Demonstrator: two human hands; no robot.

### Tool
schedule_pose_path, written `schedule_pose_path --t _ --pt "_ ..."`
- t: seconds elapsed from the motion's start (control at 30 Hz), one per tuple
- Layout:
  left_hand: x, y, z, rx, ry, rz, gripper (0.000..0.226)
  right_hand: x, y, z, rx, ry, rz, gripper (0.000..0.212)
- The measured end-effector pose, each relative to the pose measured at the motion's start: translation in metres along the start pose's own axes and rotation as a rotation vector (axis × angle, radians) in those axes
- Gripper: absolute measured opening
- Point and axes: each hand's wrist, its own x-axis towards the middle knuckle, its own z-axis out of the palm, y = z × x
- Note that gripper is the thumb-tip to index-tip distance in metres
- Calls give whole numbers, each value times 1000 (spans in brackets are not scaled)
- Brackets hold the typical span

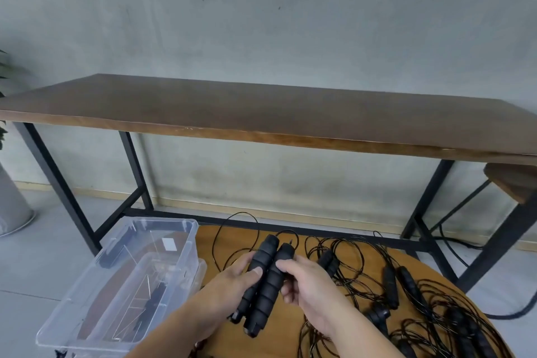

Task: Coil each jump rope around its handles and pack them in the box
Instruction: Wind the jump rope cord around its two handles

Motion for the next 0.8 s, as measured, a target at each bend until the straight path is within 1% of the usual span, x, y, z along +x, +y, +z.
schedule_pose_path --t 0.07,0.13,0.2,0.23,0.3,0.37,0.4,0.5,0.53,0.6,0.63,0.8 --pt "0 0 -3 148 -23 56 44 0 -2 5 -22 15 -19 16" --pt "0 1 -4 248 -43 101 58 1 -2 10 -35 37 -30 15" --pt "3 1 -4 387 12 129 71 1 -2 13 -38 50 -45 16" --pt "2 3 -3 461 49 135 71 1 -2 14 -40 54 -52 16" --pt "-1 9 -3 579 99 121 64 1 -2 16 -46 63 -62 17" --pt "0 13 -1 616 117 106 61 0 -3 17 -36 73 -63 18" --pt "1 12 0 624 133 105 65 0 -3 17 -39 78 -66 18" --pt "3 11 2 642 208 123 86 -1 -8 20 -64 75 -88 19" --pt "4 10 3 645 250 143 89 -2 -10 21 -73 76 -97 18" --pt "4 9 4 631 306 185 81 -2 -14 22 -81 85 -119 17" --pt "4 7 3 619 307 205 76 -2 -15 22 -81 87 -130 17" --pt "4 5 -8 500 243 287 56 -7 -23 23 -115 77 -146 19"
